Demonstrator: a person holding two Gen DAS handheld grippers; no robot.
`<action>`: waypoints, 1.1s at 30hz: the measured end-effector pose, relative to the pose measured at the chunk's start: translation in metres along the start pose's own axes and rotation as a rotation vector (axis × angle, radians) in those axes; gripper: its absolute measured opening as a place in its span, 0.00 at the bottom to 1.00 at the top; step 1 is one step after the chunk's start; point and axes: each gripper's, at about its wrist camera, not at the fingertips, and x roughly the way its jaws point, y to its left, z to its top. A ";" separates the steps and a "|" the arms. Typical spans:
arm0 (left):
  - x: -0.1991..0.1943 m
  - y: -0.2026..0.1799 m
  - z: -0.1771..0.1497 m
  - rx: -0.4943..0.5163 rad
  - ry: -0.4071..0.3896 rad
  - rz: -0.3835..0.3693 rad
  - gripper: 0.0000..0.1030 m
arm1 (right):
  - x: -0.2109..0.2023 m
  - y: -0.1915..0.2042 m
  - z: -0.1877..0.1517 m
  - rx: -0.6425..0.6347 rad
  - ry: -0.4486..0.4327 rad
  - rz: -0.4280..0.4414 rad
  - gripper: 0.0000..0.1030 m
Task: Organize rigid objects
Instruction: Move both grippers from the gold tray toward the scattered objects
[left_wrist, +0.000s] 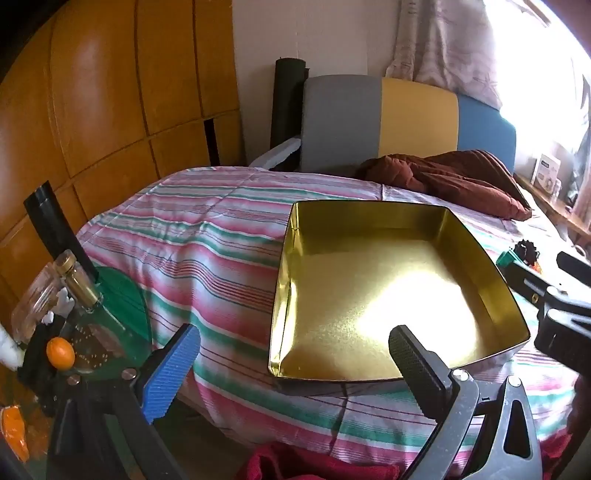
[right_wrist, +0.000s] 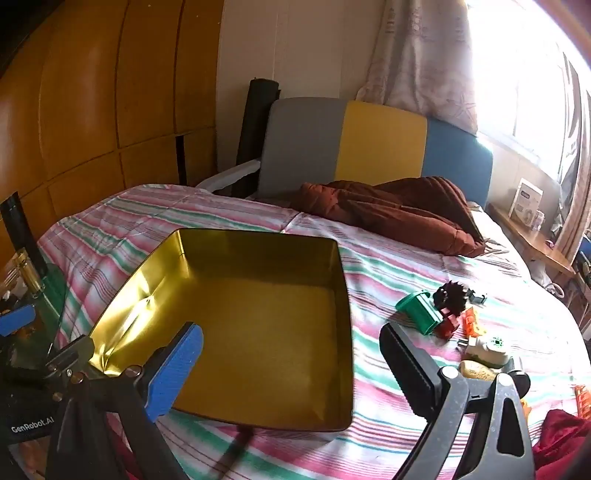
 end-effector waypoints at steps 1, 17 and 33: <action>0.000 0.000 0.000 0.002 -0.001 -0.001 1.00 | 0.001 -0.003 0.001 -0.002 -0.005 -0.002 0.96; 0.006 -0.020 0.009 0.038 0.020 -0.069 1.00 | -0.017 -0.144 0.017 0.131 -0.080 -0.207 0.96; 0.007 -0.110 0.025 0.224 0.055 -0.321 1.00 | -0.027 -0.356 -0.055 0.662 -0.052 -0.398 0.96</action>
